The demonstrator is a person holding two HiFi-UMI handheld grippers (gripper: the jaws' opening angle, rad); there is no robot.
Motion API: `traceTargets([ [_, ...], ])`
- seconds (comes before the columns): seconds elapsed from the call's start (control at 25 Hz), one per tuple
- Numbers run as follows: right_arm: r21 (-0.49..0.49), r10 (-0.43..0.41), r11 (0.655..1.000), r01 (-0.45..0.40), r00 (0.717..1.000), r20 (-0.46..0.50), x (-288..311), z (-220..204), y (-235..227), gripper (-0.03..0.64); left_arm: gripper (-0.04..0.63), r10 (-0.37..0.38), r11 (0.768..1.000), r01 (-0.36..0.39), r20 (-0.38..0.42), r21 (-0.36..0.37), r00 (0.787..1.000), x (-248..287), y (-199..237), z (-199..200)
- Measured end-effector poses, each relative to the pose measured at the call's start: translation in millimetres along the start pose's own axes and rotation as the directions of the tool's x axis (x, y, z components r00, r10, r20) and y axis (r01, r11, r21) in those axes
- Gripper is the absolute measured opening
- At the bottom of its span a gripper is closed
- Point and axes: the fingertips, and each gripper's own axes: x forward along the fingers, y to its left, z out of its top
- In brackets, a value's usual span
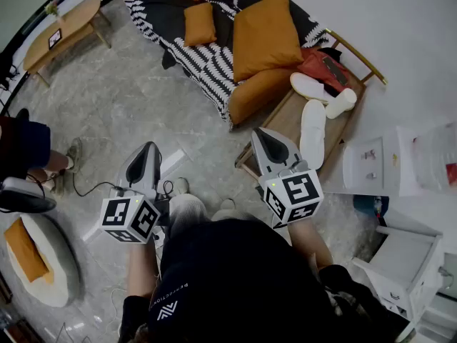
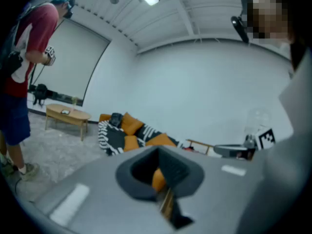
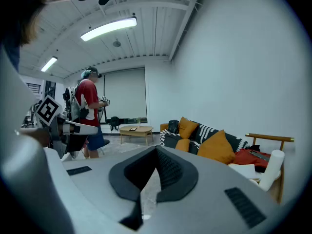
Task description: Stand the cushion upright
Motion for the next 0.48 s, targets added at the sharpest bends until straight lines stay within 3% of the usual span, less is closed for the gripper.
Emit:
traceTargets([
  [0.12,0.004,-0.027,1.0,0.027,0.999,-0.019,11,1,2,-0.006,0.006,-0.018,0.999,0.017,-0.013,-0.028,1.0,10,14,3],
  [0.32,0.026,-0.063,0.998,0.064,0.997,-0.038,48,7,17,-0.006,0.006,-0.039,0.999,0.04,-0.052,0.029,0.998,22,50,17],
  [0.48,0.035,-0.082,0.996,0.083,0.995,-0.049,86,11,34,-0.006,0.006,-0.05,0.998,0.052,-0.073,0.02,0.996,28,92,28],
])
